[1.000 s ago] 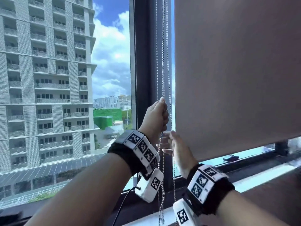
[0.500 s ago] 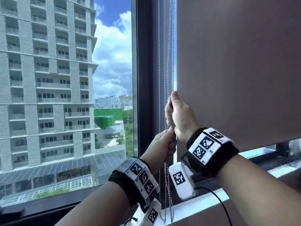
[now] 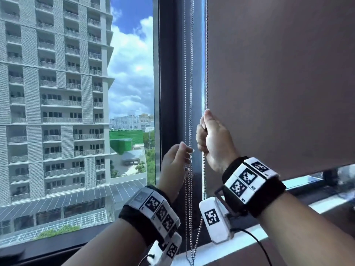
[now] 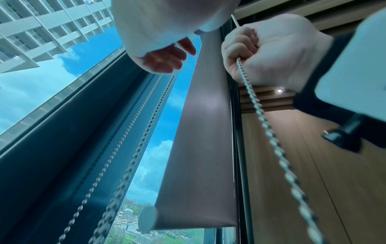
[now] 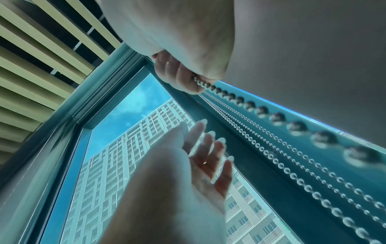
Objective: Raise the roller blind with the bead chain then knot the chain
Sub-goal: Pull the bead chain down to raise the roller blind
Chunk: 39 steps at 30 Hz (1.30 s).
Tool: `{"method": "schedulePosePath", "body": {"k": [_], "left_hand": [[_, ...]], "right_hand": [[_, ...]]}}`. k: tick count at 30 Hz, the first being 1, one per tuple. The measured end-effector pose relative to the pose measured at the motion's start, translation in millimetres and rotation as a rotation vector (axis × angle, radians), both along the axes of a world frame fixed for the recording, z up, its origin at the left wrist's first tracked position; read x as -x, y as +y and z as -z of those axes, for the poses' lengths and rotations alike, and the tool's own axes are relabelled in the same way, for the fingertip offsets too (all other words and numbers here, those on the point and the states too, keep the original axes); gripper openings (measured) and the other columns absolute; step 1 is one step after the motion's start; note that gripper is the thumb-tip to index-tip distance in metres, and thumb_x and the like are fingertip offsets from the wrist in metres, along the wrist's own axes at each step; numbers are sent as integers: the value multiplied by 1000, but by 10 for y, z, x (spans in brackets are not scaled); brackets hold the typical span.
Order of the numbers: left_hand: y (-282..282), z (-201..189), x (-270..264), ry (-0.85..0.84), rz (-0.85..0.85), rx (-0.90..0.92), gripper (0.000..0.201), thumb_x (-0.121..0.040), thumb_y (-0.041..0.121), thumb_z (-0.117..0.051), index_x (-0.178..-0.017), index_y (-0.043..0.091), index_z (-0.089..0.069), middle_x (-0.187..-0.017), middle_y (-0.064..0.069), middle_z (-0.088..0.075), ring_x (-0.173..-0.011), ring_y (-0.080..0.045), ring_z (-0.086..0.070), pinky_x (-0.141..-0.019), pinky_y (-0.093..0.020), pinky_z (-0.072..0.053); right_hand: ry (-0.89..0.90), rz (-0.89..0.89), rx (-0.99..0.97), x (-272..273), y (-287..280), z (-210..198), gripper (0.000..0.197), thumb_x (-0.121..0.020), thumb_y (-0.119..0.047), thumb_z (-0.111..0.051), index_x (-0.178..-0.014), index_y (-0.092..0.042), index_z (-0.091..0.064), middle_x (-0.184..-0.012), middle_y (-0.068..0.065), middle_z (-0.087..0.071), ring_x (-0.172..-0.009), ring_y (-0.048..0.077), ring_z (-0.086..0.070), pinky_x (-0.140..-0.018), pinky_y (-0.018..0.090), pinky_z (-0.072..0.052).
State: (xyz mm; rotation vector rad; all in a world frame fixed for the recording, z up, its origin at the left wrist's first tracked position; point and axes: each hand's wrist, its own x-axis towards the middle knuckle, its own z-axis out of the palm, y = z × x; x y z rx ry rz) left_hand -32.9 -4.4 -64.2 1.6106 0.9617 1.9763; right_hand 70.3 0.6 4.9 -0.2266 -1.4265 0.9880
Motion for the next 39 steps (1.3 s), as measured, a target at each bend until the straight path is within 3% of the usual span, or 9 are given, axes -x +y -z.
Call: {"method": "schedulePosePath", "body": {"k": [4,12,17,21,25,28,33,35,39], "left_hand": [[221,-171,128,-49,-331,-144,20,-87,35,-57,-96,18,-57,-92,-1,-61,-82,-13,-56,-80,-33,-48],[618,-329,58,118,-439,43,67,-69,46,-73,-124,23,-43,-118,-1,-51,-111,-17,-52,-96,-35,-44],[699,-425,-132,107,-342,131,41,-77,33,-69,-110,17,-52,-84,2,-62,-77,-12,-62,-81,-35,-53],[754,-460,-228,120,-256,123,14,-86,22,-59,-95,11,-62,-83,-7,-70,-64,-13,-63,-70,-33,-54],[775,-438,-270,137,-159,130,18,-90,26,-56,-83,10,-63,-72,-6,-65,-61,-16,-57,-64,-36,-50],[700,-487,-329,110,-6,168,46,-97,41,-43,-57,20,-55,-48,7,-55,-46,-6,-50,-54,-23,-43],[552,-620,-456,193,120,238,52,-102,16,-29,-52,15,-41,-31,8,-47,-30,1,-45,-39,-12,-40],[514,-659,-484,115,234,221,51,-103,31,-32,-55,25,-49,-32,10,-49,-32,-1,-48,-38,-17,-44],[424,-773,-532,-72,320,223,51,-99,46,-36,-62,13,-48,-37,5,-44,-32,-8,-44,-36,-15,-34]], "right_hand": [[-17,-9,7,-41,-17,8,41,-102,-33,-31,-63,-22,-32,-45,-8,-30,-38,7,-23,-37,20,-22],[-36,-21,-4,-90,-12,16,47,-102,-33,-31,-56,-22,-35,-43,-7,-30,-39,11,-20,-39,19,-26],[-38,8,-21,-166,47,26,49,-101,-33,-32,-53,-24,-34,-42,-5,-31,-39,13,-20,-38,18,-28],[-26,22,-13,-250,120,34,48,-101,-33,-32,-55,-23,-35,-40,-7,-30,-36,10,-22,-37,20,-24],[-24,32,-6,-282,156,37,53,-101,-34,-33,-49,-23,-37,-39,-7,-31,-35,10,-24,-36,17,-27],[-21,40,-8,-269,148,36,51,-101,-34,-33,-51,-23,-35,-38,-8,-31,-34,8,-25,-37,15,-29],[-37,83,-5,-252,160,32,52,-100,-37,-34,-49,-23,-33,-37,-10,-30,-34,8,-22,-37,19,-23],[-35,85,0,-262,166,33,52,-100,-37,-35,-49,-23,-34,-38,-10,-29,-35,8,-20,-37,19,-20],[-2,21,8,-308,163,36,46,-101,-31,-34,-56,-23,-30,-41,-10,-26,-38,8,-17,-38,20,-15]]}}
